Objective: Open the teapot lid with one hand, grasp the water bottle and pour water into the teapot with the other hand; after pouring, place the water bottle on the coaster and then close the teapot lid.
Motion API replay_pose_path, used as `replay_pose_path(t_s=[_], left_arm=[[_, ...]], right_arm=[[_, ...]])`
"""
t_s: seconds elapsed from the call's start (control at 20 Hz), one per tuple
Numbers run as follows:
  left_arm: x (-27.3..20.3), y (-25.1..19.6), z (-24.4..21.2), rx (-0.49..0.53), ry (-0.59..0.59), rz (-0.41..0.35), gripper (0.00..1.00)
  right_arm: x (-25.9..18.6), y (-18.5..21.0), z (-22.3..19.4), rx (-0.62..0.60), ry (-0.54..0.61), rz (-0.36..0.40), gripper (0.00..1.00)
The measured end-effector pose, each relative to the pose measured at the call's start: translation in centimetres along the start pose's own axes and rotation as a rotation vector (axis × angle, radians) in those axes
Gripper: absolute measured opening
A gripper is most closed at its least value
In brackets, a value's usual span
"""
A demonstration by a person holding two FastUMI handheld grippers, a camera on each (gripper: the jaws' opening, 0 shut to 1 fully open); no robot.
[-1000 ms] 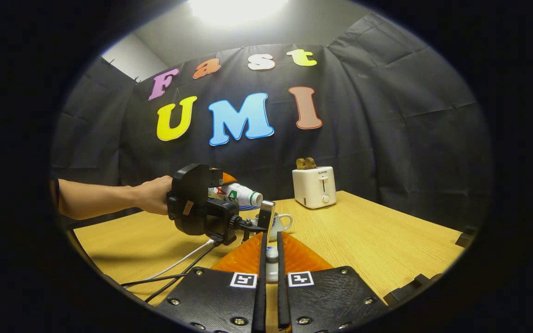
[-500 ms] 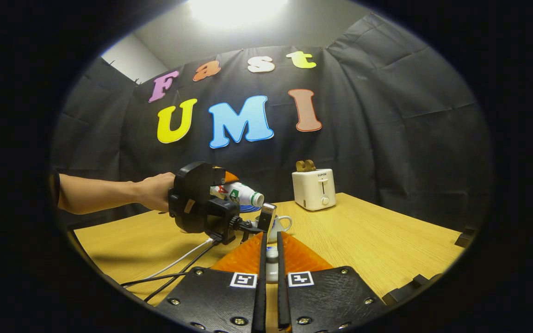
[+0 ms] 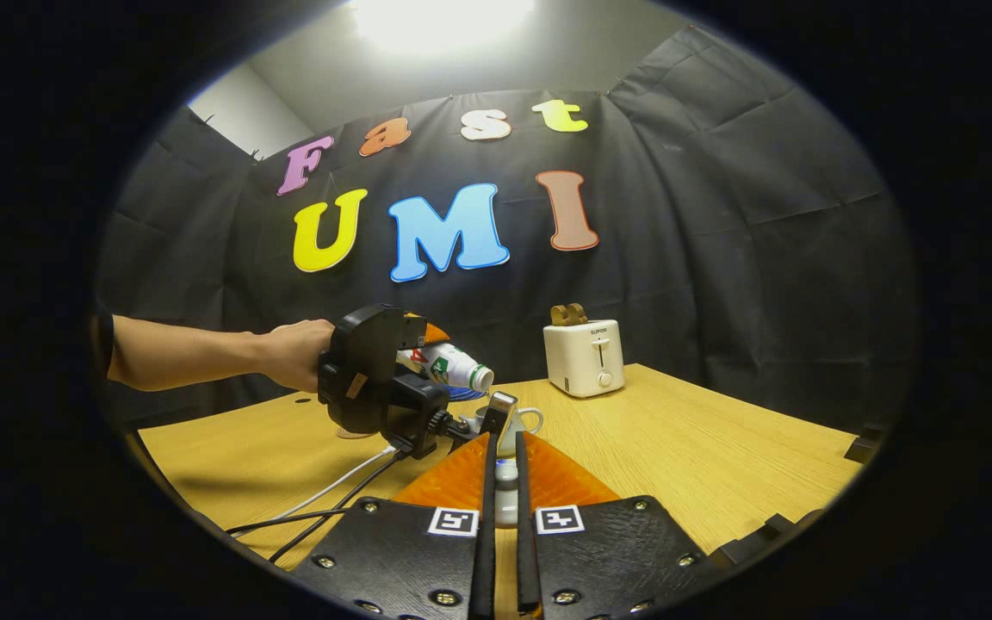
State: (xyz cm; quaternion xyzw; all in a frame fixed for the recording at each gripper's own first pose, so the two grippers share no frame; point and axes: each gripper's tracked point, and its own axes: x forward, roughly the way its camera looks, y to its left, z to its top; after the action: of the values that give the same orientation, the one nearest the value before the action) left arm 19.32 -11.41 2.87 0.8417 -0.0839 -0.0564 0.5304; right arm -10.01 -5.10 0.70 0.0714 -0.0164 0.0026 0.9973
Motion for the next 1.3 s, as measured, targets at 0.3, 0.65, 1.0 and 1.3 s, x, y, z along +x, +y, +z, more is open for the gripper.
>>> replay_pose_path(t_s=[0.3,0.65,1.0,1.3], left_arm=[[0.1,0.4,0.3,0.055,-0.018,0.011,0.77],[0.6,1.2,-0.1,0.121,-0.028,0.025,0.77],[0.5,1.3,0.1,0.153,-0.037,0.045,0.82],[0.6,1.4,0.1,0.15,-0.043,0.053,0.77]], right_arm=[[0.1,0.1,0.0,-0.003,0.002,0.003,0.1],[-0.2,-0.3,-0.2,0.007,0.003,-0.003,0.1],[-0.3,0.0,-0.1,0.009,0.001,0.005,0.1],[-0.3,0.2,0.0,0.006,-0.005,0.012,0.1]])
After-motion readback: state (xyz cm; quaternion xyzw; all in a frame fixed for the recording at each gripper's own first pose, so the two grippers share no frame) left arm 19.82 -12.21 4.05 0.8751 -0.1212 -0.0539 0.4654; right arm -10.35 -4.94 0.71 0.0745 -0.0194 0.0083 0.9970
